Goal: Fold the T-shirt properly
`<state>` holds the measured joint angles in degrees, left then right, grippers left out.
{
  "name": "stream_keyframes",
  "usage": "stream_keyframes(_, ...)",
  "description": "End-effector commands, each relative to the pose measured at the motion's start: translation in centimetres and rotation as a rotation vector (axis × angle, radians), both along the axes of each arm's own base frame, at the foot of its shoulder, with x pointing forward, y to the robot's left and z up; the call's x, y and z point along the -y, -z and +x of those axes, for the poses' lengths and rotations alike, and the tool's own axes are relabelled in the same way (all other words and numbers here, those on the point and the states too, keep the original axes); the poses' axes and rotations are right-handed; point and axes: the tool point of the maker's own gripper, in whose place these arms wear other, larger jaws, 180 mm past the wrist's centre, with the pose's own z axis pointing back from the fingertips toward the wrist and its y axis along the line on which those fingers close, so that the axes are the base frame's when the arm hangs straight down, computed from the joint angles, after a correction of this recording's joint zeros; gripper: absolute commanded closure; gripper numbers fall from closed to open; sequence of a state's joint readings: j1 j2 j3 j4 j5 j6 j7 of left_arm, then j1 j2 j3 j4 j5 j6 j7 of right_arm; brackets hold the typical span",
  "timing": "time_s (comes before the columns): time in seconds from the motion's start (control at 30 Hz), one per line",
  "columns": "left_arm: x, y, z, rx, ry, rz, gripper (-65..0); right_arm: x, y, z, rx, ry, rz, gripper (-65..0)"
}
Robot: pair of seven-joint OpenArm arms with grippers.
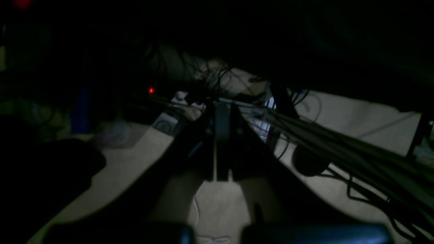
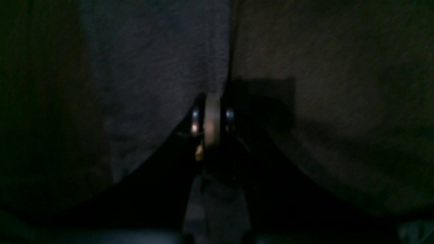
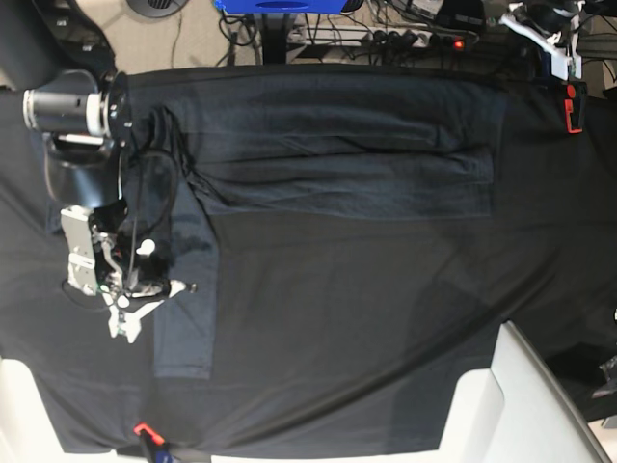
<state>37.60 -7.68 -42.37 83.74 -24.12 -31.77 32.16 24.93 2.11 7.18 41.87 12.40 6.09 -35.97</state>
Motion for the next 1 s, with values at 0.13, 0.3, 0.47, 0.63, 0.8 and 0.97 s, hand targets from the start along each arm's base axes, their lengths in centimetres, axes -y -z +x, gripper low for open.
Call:
stream_keyframes(0.13,-0.9,0.6,-0.4,-0.009,-0.027,-0.005,0.0,-0.1,-5.6,0.2,0.137,-0.038,-0.025,0.0)
stream_keyframes(0.3,-0.9,0.7,0.0,-0.002,-0.029,-0.009,0.0,-3.8,-8.1,-4.2,0.166,-0.204,-0.05,0.0)
stream_keyframes(0.47,-0.9,0.5,1.2,0.024,-0.028,-0.008,0.0,-9.6,-9.7,-9.9,0.185,-0.364,0.027,0.0)
stream_keyframes(0.63,-1.8,0.0,2.5,0.045,-0.014,0.012,0.0,-15.7,-9.9,-15.0,0.171,-0.545,0.094,0.0)
stream_keyframes(0.8,-2.8,-0.5,2.9,0.046,0.001,0.036,0.0,-20.3,-9.9,-18.1,0.157,-0.702,0.133,0.0)
stream_keyframes(0.97,-3.2,-0.7,2.9,0.044,0.007,0.044,0.0,-23.1,-10.5,-19.4,0.174,-0.813,0.147,0.0)
